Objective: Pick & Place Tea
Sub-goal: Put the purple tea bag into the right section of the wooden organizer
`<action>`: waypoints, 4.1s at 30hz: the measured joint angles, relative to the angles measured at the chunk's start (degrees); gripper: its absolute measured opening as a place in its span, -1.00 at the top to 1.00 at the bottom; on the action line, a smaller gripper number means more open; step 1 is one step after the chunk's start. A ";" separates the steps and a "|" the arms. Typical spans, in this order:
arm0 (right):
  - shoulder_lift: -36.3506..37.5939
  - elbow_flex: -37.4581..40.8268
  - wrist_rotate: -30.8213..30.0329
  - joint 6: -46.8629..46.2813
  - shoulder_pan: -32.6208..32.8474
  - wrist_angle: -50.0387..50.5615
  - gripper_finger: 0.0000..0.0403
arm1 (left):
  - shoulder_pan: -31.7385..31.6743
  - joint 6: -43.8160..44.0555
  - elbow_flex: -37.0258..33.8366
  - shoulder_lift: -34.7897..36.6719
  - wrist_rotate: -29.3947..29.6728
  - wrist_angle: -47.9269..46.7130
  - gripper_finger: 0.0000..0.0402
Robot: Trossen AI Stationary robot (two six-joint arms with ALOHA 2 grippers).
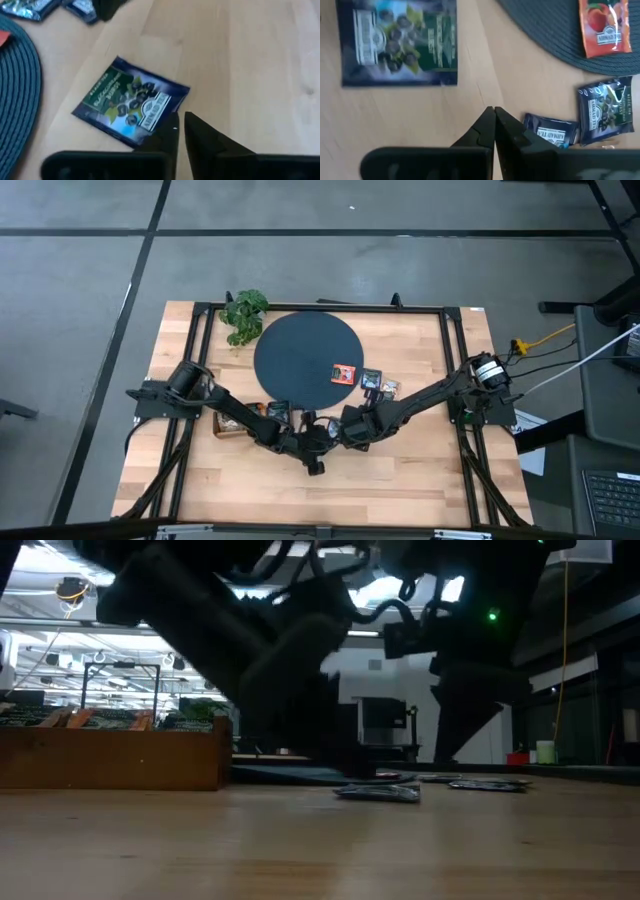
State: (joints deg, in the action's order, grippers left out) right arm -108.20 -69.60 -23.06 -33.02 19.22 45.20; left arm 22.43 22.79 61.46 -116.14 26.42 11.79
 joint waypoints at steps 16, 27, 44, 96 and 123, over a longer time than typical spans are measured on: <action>5.45 13.64 4.95 -6.02 -1.42 -14.68 0.94 | 1.25 6.47 0.53 -4.02 -0.20 -4.69 0.99; 12.36 23.35 5.05 -10.37 0.50 -29.96 0.94 | 5.79 1.16 -0.27 -3.07 12.58 -3.33 0.98; 12.72 24.28 3.21 -8.63 -1.29 -32.89 0.94 | -0.23 -9.91 5.08 -0.38 3.82 -4.68 0.99; 12.31 34.98 23.58 -27.41 -1.84 -64.19 0.05 | 0.66 -14.62 5.19 -2.58 -8.30 -12.18 0.98; 3.12 29.64 30.14 -23.54 -1.77 -66.87 0.95 | 0.35 -15.08 5.23 -2.73 -6.83 -8.61 0.97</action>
State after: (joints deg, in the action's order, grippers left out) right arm -105.09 -39.97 7.08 -56.56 17.45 -21.68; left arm 22.79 7.70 66.70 -118.87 19.59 3.18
